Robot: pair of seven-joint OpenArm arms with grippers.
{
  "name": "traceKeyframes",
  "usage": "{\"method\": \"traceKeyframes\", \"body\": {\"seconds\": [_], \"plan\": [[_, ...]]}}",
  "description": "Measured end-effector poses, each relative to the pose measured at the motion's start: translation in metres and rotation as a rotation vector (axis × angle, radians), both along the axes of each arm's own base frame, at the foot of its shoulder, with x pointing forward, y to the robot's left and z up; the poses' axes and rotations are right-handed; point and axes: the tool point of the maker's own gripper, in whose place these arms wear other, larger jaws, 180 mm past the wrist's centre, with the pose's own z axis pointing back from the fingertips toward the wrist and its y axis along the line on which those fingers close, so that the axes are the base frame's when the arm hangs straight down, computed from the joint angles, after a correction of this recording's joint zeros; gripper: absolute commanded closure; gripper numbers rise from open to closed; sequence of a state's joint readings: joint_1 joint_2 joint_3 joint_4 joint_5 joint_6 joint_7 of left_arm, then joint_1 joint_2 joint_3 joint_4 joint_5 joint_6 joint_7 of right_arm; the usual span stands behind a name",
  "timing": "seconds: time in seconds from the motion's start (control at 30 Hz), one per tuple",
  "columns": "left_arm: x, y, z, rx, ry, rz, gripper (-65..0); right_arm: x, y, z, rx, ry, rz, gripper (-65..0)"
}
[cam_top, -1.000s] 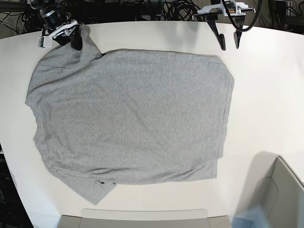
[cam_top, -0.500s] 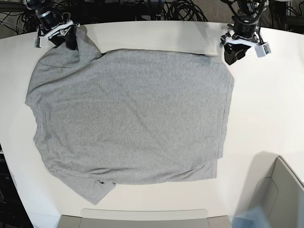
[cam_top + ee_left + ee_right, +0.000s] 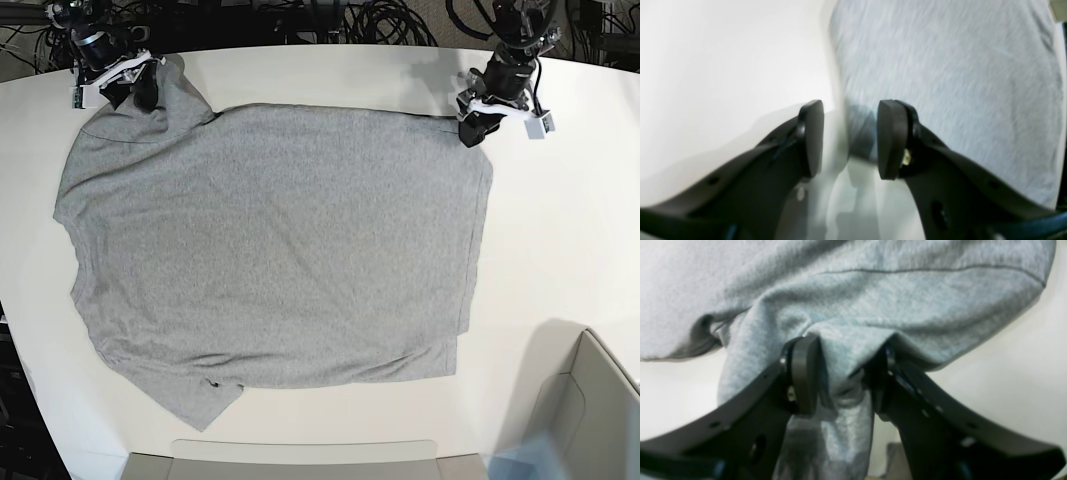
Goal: Fold the T-shirt properly
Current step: 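Lift the shoulder edge with both grippers and pull it toward the hem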
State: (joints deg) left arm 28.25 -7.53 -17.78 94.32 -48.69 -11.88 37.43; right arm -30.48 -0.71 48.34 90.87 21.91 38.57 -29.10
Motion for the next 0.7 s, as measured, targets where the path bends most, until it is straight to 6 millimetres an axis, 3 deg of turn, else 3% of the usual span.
{"method": "traceKeyframes", "body": {"seconds": [0.2,0.27,0.4,0.43,0.6,0.7], "plan": [[0.012,-0.008,-0.003,-0.030,0.036,-0.043,-26.3,0.001,0.000,0.000,-0.005,-0.001,0.002,-23.9],[0.012,-0.009,-0.004,-0.032,0.038,-0.046,-21.4,0.001,0.000,0.001,-0.008,-0.002,0.003,-18.7],[0.010,-0.009,-0.006,-0.033,0.054,-0.044,-1.8,0.000,-0.001,0.002,-0.051,0.028,0.033,-0.5],[0.009,-0.008,-0.006,-0.033,0.057,-0.039,0.0,0.000,-0.001,0.003,-0.057,0.034,0.038,0.0],[0.010,-0.007,-0.003,-0.030,0.048,-0.041,0.0,-0.009,-0.002,0.007,-0.104,0.068,0.067,0.0],[-0.005,-0.008,0.000,-0.010,0.077,-0.057,0.0,-0.010,-0.010,0.018,-0.135,0.053,0.041,0.0]]}}
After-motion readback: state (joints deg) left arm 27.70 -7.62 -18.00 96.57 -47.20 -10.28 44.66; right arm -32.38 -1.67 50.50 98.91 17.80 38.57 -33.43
